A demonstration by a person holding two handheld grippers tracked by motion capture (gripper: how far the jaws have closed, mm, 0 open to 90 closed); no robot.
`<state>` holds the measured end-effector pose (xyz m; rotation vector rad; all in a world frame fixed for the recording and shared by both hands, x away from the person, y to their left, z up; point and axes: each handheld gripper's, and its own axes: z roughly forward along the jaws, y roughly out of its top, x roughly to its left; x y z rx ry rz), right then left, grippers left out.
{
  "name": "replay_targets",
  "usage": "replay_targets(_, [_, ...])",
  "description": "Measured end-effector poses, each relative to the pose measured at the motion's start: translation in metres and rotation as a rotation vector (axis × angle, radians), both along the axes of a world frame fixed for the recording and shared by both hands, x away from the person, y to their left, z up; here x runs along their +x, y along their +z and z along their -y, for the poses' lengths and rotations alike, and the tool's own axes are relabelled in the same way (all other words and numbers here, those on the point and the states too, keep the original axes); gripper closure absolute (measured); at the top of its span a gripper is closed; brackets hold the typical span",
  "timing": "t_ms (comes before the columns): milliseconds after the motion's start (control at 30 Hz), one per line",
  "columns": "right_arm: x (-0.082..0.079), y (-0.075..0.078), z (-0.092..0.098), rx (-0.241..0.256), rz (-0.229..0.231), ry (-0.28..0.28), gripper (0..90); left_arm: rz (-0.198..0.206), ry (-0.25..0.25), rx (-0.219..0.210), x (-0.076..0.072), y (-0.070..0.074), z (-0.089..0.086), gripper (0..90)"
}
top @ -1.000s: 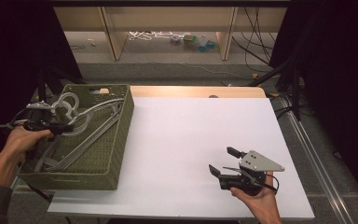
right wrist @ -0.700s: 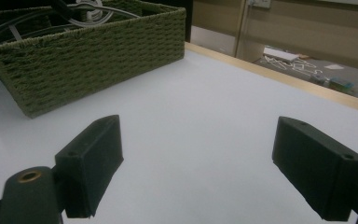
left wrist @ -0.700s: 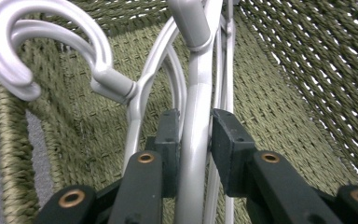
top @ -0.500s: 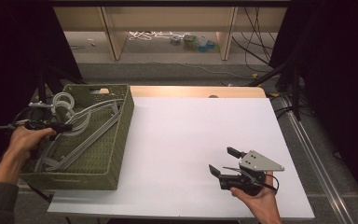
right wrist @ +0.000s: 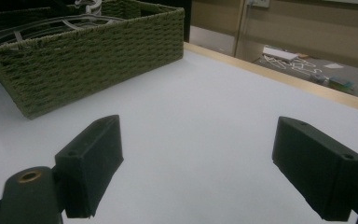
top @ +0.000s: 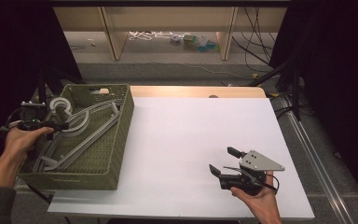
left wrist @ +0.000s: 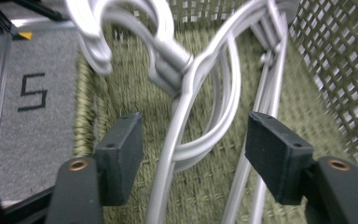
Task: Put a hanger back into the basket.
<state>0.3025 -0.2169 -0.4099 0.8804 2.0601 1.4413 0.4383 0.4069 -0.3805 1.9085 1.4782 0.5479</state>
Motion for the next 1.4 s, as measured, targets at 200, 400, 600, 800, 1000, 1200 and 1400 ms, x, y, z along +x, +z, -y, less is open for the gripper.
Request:
replay_targets(200, [-0.001,0.0,-0.001,0.021,-0.015,0.005,16.8,0.106,0.005,-0.07,-0.02,0.02,0.001,30.6])
replay_targets(400, [0.0,0.0,-0.001,0.017,0.011,0.0,16.8,0.178,0.056,-0.15,-0.05,0.042,0.019,26.3])
replay_targets(600, [-0.001,0.001,0.0,0.004,0.009,-0.002,16.8,0.267,-0.029,-0.192,-0.076,0.061,0.052,21.7])
replay_targets(800, [-0.002,0.001,0.0,0.009,-0.008,0.001,16.7,0.314,-0.112,-0.24,-0.094,0.066,0.087,22.6])
replay_targets(1000, [-0.001,0.001,0.0,0.009,0.004,-0.002,16.7,0.336,-0.203,-0.25,-0.108,0.058,0.124,22.0])
replay_targets(1200, [0.0,0.0,0.0,0.016,0.011,0.002,16.7,0.364,-0.26,-0.263,-0.117,0.051,0.152,21.3])
replay_targets(1400, [-0.002,0.001,0.0,0.023,-0.012,0.0,16.6,0.398,-0.272,-0.285,-0.129,0.043,0.167,20.7])
